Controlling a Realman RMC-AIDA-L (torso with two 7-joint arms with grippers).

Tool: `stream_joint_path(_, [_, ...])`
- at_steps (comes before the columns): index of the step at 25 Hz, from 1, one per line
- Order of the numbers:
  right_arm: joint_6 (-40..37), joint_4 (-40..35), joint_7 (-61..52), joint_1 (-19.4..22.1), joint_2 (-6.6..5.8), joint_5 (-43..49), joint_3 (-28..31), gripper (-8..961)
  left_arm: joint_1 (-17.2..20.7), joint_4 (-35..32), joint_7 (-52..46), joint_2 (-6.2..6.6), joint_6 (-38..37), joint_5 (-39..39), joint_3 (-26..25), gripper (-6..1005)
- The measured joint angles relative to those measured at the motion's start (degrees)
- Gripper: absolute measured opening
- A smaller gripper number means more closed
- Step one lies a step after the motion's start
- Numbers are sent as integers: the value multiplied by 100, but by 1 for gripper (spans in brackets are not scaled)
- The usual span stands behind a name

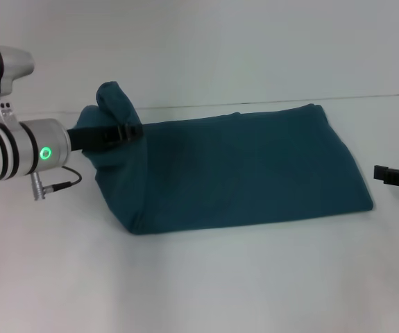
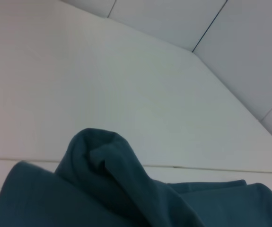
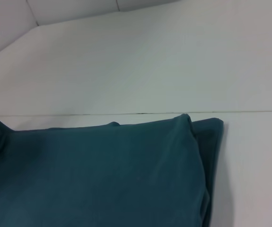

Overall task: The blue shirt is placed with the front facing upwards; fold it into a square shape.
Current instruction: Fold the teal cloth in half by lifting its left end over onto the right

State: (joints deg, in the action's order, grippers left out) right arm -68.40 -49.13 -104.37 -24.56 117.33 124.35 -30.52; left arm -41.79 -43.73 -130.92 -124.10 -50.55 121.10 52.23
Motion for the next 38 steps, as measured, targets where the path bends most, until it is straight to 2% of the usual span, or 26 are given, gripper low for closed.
stream_joint_path(5, [-112,-8,59,15,0,-47,67,894,-168,70,-31,-23,40,-3,56,63])
stream_joint_path(10, [-207,-10,104,51,-13,-73,103,895,-385,236,-109,-34,215,-130,321,62])
stream_joint_path(18, [-659,-10,394,118,-54,-79,528,895,-731,464,-263,-45,688,-766,1317,62])
stream_joint_path(26, [-1839,-10,1301,275,-150,-79,1258,895,-926,633,-531,-51,1257,-1271,2267,63])
stream_joint_path(32, [-2927,-142,2289,497,-125,-26,1264,895,-982,718,-547,-53,1393,-1596,2552,63])
stream_joint_path(38, [-3492,-244,2672,641,-125,-7,1274,895,-1120,905,-549,-53,1682,-1992,3034,63])
